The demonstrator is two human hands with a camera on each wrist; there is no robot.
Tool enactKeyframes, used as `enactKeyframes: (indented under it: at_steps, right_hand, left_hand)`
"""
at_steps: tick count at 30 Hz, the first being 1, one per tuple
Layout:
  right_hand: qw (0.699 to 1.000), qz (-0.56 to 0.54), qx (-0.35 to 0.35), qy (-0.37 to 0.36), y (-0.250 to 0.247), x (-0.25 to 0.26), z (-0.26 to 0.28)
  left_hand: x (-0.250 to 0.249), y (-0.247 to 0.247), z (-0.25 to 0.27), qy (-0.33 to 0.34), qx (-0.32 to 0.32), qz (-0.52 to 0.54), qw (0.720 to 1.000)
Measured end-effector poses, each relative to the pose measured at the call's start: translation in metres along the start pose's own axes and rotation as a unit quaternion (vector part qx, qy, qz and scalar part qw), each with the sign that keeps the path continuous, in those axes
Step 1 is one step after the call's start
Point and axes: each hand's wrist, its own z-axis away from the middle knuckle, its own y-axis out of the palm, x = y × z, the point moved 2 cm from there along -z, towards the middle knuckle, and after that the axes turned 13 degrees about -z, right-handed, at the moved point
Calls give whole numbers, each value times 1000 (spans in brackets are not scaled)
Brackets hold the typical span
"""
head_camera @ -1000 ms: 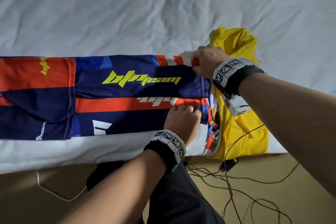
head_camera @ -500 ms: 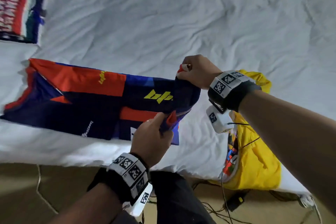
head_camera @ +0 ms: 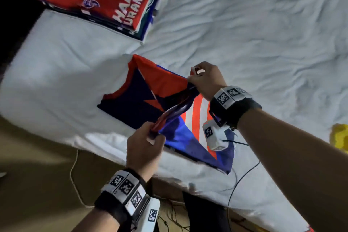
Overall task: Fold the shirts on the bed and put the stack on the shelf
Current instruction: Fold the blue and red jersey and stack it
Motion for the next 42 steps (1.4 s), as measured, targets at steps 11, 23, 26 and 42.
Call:
enactKeyframes:
  at_steps: [11, 23, 26, 42]
  right_hand:
    - [998, 28, -49, 31, 150, 43, -62]
    - [981, 83, -163, -62, 79, 4, -18]
    - [951, 210, -190, -123, 56, -44, 19]
    - [915, 396, -55, -52, 29, -121, 89]
  left_hand:
    - [89, -70, -116, -70, 68, -106, 990]
    - [57, -87, -172, 241, 35, -284, 927]
    - [26, -62, -198, 363, 67, -315, 875]
    - [47, -16, -195, 347, 93, -506, 784]
